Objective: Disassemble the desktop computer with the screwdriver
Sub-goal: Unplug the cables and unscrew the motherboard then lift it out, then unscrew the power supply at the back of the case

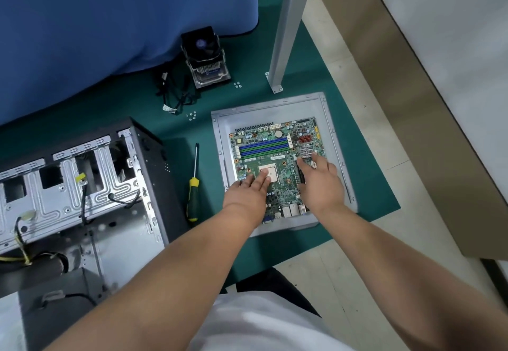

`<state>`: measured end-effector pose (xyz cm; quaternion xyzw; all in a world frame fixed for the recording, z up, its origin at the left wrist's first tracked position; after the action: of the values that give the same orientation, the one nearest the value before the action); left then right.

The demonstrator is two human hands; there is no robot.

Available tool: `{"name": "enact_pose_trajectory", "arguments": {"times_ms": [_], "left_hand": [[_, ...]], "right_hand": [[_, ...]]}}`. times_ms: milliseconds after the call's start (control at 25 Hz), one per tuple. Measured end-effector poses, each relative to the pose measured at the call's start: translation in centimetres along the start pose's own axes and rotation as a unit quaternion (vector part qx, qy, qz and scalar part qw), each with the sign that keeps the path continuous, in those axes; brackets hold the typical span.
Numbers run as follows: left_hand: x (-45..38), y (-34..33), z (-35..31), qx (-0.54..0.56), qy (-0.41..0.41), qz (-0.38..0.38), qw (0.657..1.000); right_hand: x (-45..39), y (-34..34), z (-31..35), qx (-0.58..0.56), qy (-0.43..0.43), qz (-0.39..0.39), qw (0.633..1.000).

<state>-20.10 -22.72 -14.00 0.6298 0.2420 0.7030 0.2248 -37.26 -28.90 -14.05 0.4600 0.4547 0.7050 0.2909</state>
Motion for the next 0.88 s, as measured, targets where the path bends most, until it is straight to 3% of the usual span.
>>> {"name": "enact_pose_trajectory", "arguments": {"times_ms": [400,560,680,800,880], "left_hand": [[1.4,3.4,1.8,-0.006,-0.031,0.034,0.999],[4.5,3.9,5.9,0.099,-0.077,-0.108,0.986],[8.3,2.8,12.0,0.235,-0.090,-0.251,0.935],[11.6,-0.2,20.0,0.313,-0.034,-0.365,0.876],[12.8,-2.6,24.8,0.312,0.019,-0.383,0.869]], "right_hand": [[0.6,0.5,0.0,-0.027,0.014,0.045,0.999],[1.3,1.2,0.4,-0.096,0.002,0.086,0.992],[2.3,1.8,2.8,-0.134,-0.004,0.025,0.991],[3.4,2.0,7.9,-0.157,0.071,-0.057,0.983],[3.5,1.2,12.1,-0.192,0.122,-0.022,0.974]]}}
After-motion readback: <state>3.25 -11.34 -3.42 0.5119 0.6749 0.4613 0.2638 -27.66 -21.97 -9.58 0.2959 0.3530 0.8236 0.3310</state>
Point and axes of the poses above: each hand's wrist, its own x-axis away from the middle knuckle, its own y-axis out of the back of the hand, z = x × y, the point moved 3 cm from there along -x, towards the middle knuckle, and after that the axes turned 15 degrees about y, right-handed, at the moved point
